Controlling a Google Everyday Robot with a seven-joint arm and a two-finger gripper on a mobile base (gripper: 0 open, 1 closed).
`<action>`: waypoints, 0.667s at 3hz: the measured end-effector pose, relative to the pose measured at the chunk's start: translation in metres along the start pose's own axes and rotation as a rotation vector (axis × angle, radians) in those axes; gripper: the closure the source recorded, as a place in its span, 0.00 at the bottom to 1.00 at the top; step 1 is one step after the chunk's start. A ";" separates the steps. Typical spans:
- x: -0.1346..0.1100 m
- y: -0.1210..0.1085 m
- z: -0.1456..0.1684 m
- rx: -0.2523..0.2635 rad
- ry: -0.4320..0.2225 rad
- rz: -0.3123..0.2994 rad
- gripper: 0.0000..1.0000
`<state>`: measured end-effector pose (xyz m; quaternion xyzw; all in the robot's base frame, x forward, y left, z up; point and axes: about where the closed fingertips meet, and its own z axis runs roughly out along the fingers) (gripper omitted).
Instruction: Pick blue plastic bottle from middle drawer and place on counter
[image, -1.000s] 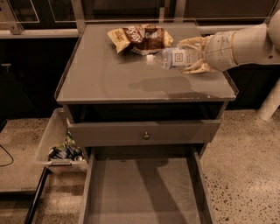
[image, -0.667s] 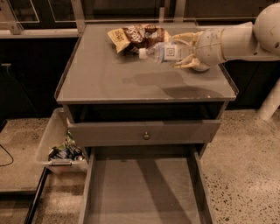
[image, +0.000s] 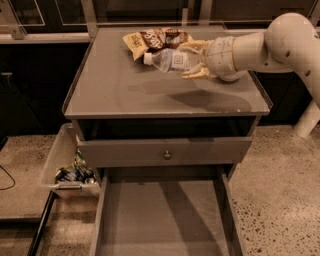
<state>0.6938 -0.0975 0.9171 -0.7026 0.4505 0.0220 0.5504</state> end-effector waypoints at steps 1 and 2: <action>-0.011 0.011 0.019 -0.057 -0.069 0.053 1.00; -0.013 0.017 0.035 -0.098 -0.132 0.120 1.00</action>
Offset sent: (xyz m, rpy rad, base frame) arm 0.0011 0.0453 -0.0267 0.1434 0.2402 0.1441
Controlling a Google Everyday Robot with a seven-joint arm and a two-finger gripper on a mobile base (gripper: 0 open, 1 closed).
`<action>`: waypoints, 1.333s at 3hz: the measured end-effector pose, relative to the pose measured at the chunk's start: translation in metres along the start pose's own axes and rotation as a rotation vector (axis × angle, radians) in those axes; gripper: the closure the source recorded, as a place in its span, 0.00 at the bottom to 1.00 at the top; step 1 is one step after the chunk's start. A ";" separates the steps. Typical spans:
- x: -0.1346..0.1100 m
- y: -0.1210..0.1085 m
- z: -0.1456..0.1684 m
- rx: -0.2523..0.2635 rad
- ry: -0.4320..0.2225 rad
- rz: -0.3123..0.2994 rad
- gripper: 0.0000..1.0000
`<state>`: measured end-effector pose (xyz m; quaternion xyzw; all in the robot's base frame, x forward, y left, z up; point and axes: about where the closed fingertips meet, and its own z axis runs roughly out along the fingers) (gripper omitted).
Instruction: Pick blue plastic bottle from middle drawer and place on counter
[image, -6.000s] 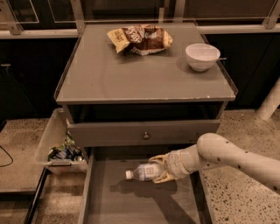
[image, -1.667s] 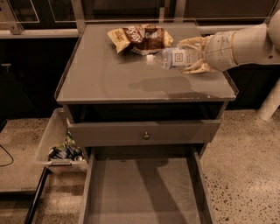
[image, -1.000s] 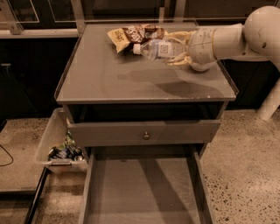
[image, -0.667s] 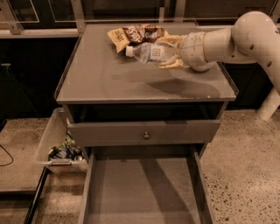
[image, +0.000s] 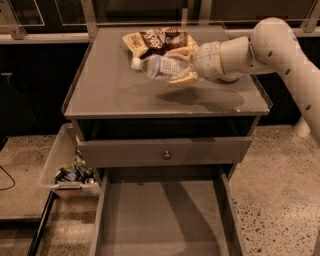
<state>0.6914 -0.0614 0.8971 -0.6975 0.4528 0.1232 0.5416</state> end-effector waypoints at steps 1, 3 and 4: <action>0.006 0.000 0.011 -0.011 -0.026 0.064 1.00; 0.031 -0.001 0.012 -0.009 0.044 0.149 1.00; 0.042 0.002 0.011 -0.023 0.097 0.169 1.00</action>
Offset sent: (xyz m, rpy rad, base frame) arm 0.0266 -0.0111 -0.0239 0.0305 0.1510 -0.0991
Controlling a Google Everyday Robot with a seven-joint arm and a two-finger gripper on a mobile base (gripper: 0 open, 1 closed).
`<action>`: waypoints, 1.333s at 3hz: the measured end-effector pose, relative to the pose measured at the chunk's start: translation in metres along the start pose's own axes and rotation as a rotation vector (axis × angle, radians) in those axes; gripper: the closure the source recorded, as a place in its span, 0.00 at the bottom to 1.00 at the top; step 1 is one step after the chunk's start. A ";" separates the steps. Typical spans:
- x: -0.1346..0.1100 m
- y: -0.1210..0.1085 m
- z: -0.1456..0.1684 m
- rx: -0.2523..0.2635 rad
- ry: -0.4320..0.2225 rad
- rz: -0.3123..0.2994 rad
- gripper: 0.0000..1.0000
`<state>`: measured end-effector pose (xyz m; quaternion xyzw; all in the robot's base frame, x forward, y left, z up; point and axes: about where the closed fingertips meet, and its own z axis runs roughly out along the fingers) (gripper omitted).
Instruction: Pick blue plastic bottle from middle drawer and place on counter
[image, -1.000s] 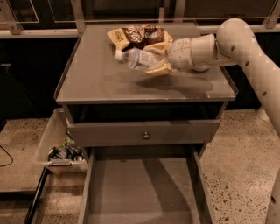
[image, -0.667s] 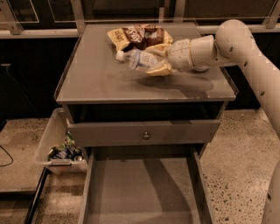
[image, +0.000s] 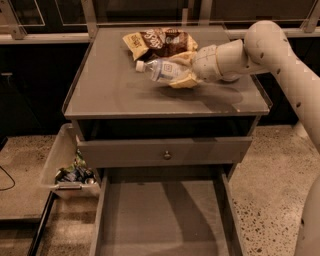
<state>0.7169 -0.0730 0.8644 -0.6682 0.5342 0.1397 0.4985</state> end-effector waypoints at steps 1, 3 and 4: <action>0.000 0.000 0.000 0.000 0.001 0.001 0.81; 0.000 0.000 0.000 0.000 0.001 0.001 0.34; 0.000 0.000 0.000 0.000 0.001 0.001 0.11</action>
Offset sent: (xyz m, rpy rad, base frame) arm 0.0001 -0.0002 -0.0004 -0.0006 0.0009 -0.0007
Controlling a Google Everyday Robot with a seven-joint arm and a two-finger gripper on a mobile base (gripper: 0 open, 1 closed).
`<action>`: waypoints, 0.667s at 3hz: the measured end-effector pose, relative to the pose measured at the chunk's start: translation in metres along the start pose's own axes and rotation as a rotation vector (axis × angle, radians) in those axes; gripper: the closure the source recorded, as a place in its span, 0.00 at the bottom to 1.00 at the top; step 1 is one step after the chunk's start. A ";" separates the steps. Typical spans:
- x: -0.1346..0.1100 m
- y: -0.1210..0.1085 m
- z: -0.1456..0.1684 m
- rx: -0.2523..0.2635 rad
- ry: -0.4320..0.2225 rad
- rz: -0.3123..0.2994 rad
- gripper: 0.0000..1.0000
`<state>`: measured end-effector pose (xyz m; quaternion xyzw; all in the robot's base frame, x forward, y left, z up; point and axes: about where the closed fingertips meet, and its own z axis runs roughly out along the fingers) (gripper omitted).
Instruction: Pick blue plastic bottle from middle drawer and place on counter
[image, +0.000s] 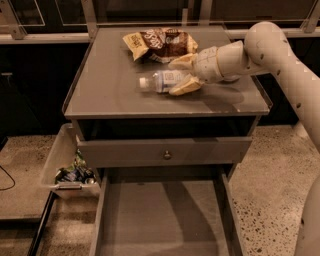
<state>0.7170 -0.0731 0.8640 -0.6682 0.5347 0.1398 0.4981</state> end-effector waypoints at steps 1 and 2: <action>0.000 0.000 0.000 0.000 0.000 0.000 0.00; 0.000 0.000 0.000 0.000 0.000 0.000 0.00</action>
Offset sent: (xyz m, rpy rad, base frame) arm 0.0000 0.0000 0.0000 0.0000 0.0000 0.0000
